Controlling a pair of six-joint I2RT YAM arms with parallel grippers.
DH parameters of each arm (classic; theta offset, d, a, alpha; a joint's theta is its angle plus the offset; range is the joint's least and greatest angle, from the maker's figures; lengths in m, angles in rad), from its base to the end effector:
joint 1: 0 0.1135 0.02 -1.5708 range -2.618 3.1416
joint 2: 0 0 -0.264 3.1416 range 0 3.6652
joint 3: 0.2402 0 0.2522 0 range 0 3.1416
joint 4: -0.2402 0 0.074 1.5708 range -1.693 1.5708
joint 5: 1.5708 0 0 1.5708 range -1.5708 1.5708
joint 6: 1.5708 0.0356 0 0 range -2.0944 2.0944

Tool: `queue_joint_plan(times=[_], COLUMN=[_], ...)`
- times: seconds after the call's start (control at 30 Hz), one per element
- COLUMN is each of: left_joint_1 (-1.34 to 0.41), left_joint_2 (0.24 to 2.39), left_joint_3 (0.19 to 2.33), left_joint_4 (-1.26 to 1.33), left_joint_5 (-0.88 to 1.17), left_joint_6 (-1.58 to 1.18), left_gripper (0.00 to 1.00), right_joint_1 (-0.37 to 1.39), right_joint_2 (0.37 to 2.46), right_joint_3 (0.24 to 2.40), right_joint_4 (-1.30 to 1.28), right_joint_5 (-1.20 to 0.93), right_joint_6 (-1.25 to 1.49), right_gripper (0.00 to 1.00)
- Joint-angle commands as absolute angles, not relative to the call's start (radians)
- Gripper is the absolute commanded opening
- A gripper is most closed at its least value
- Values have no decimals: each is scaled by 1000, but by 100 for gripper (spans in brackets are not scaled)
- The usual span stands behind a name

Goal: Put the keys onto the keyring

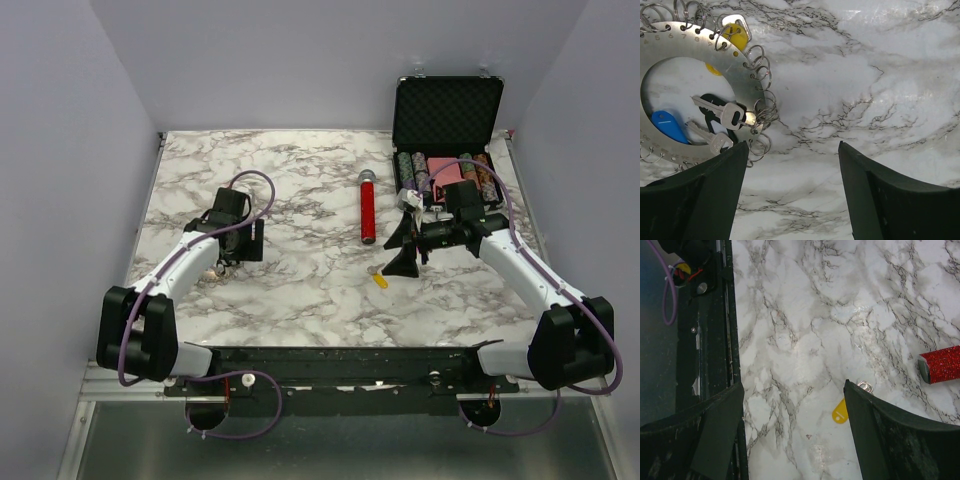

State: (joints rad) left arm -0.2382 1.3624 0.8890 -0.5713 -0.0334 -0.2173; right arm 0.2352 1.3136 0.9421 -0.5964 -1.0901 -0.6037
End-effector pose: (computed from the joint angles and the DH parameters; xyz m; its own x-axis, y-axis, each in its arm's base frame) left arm 0.2586 -0.0616 0.2187 -0.8679 -0.0110 -0.4966 0.0332 0.9962 -0.0801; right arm 0.2398 0.0899 0.2613 -0.3207 -0.3468 -0.8814 -0.9459 0.1648 0.2794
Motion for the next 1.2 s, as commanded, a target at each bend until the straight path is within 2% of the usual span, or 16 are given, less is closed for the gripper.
queue_joint_plan(times=[0.0, 0.4, 0.77, 1.17], left_joint_1=[-241, -215, -216, -215], left_joint_2=[1408, 1519, 1618, 1698], left_joint_3=[887, 971, 1081, 1097], left_joint_4=[-587, -620, -689, -727], left_joint_5=[-21, -120, -164, -84], left_joint_6=[-264, -279, -161, -114], left_gripper=[79, 55, 47, 47], right_joint_1=[230, 232, 232, 232], right_joint_2=[1307, 1302, 1304, 1302], right_joint_3=[931, 933, 933, 936], right_joint_4=[-620, -629, -634, -644], right_joint_5=[-1127, -1144, -1146, -1146], right_joint_6=[-624, -634, -640, -650], right_gripper=[89, 89, 89, 89])
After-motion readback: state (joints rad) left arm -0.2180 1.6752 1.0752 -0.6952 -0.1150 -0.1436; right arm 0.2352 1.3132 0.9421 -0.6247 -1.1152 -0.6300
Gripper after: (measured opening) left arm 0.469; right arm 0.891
